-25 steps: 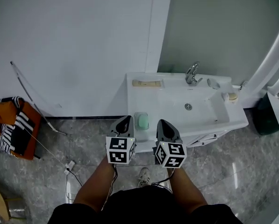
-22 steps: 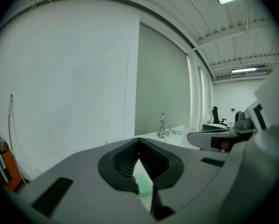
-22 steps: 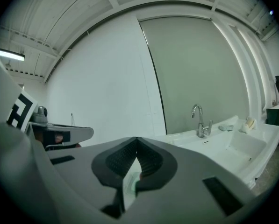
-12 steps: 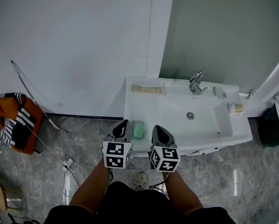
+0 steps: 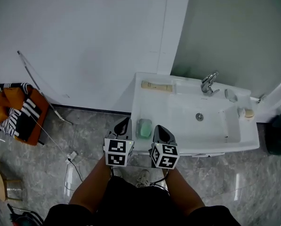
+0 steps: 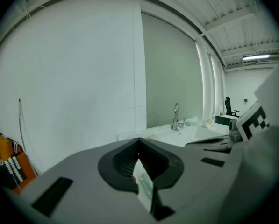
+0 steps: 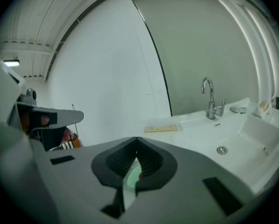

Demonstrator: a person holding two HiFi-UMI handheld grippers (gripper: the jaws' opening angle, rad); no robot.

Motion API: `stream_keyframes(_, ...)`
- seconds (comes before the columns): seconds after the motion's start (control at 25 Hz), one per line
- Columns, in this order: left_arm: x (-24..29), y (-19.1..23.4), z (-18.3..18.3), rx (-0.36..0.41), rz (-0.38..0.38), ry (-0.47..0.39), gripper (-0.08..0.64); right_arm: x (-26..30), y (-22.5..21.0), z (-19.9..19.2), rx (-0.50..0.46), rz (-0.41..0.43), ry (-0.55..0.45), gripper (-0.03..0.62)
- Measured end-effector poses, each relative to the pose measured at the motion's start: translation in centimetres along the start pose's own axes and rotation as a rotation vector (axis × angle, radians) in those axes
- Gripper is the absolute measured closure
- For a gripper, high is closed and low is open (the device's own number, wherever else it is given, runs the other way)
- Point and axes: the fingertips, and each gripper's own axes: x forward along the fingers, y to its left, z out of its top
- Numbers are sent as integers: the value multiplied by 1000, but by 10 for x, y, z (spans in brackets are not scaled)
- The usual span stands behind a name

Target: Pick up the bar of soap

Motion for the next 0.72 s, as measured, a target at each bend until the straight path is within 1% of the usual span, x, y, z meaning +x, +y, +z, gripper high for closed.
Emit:
stream_keyframes(0.2,12,12,-6,-7,-18,16,561,18,-3,-17,22,-38,61,586)
stream_keyframes(0.4,25,22,-14,-8,-72,26,561,32,-1,-36,33,-92,116,586)
stream_keyframes(0.52,33,31,-17,-12,-105,33,561,41,1,-44,27,-131,143,586)
stream_keyframes(0.64,39,37,-19,0,-141,39,561,48,2,-51,18,-176,169,586)
stream_keyframes(0.72,44,40,-21,-8,-167,42,561,53,4,-55,13,-193,188,586)
